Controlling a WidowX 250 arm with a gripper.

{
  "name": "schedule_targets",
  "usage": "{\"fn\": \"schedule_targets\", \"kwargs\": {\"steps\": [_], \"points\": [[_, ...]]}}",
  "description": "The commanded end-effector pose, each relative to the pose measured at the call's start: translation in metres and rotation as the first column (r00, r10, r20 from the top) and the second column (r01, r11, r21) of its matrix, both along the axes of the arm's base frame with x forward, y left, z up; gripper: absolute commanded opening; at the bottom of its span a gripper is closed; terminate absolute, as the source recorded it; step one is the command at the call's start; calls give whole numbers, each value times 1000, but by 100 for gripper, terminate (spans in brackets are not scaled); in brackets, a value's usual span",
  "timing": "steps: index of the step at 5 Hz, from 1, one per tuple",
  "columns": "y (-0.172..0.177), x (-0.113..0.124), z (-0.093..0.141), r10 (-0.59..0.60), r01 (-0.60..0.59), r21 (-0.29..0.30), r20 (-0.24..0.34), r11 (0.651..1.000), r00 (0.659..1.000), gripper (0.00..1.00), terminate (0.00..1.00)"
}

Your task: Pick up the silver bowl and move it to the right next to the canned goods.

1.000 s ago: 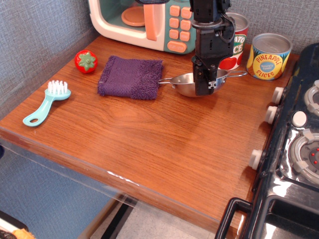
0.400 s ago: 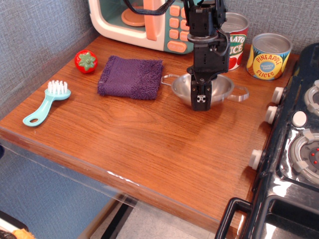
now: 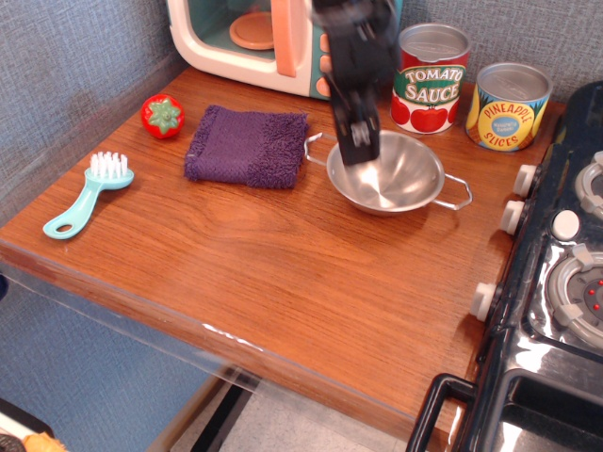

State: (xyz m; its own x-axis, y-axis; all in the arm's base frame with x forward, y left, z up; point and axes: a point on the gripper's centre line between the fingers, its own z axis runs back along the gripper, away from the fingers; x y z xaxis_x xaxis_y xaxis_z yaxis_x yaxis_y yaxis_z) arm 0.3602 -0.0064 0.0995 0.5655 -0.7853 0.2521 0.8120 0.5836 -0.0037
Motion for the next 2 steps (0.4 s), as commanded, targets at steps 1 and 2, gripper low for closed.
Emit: {"fn": "schedule_targets", "kwargs": {"steps": [1,2], "points": [[59,-33,53,428,-453,154,170,878,888,100,0],[74,-44,41,573,-581,213,103,786,813,100,0]]}}
